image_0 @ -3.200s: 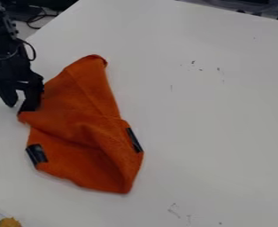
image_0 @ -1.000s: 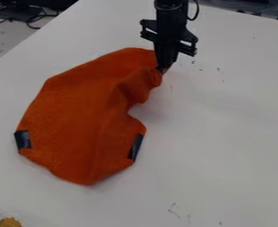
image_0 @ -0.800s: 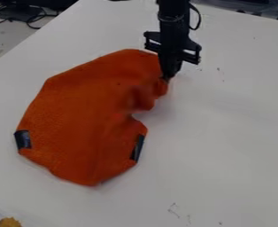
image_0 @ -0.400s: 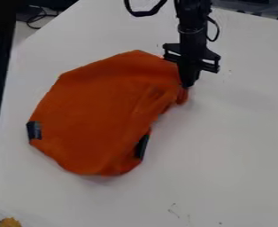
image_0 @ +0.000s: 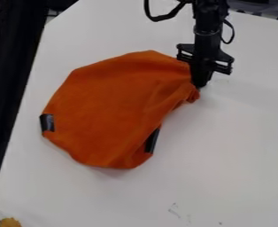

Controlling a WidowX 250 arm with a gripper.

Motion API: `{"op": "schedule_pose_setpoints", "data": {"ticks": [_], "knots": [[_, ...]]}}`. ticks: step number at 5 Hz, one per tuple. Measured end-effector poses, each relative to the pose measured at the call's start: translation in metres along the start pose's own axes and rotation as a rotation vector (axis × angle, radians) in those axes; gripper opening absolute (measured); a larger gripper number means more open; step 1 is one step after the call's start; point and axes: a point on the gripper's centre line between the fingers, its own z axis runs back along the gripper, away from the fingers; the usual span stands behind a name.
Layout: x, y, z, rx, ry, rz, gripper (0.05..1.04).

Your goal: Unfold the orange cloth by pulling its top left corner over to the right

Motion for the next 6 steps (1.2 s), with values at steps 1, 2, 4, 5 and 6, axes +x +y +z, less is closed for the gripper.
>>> {"op": "schedule_pose_setpoints", "data": {"ticks": [1, 2, 4, 5, 6], "knots": [[-0.006, -0.002, 0.0, 0.037, 0.009, 0.001, 0.53], [-0.01, 0.001, 0.001, 0.078, 0.026, -0.009, 0.821], [-0.007, -0.004, 0.042, 0.22, 0.003, -0.046, 1.005], [-0.005, -0.008, 0.065, 0.246, -0.031, -0.026, 1.001], [-0.009, -0.009, 0.06, 0.193, -0.017, -0.041, 1.001]]}}
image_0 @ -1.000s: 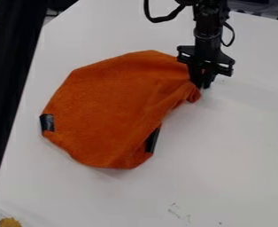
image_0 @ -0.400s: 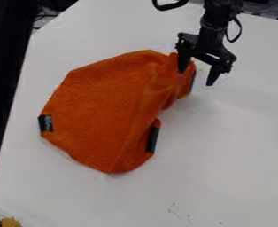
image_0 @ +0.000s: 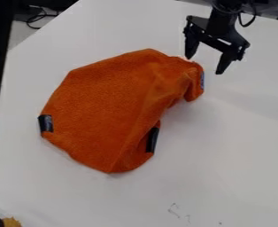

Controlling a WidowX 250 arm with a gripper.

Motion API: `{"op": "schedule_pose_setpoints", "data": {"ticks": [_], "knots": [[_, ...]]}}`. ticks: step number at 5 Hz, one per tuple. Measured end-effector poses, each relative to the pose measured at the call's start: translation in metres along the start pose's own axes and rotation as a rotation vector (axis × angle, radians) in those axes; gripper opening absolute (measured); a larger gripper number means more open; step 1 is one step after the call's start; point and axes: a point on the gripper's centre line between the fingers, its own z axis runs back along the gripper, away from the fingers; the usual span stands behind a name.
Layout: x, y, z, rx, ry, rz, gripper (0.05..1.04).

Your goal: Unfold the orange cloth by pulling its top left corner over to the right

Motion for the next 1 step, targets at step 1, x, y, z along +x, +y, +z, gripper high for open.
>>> {"op": "schedule_pose_setpoints", "data": {"ticks": [1], "knots": [[0.0001, 0.0073, -0.0012, 0.003, 0.001, 0.012, 1.001]]}}
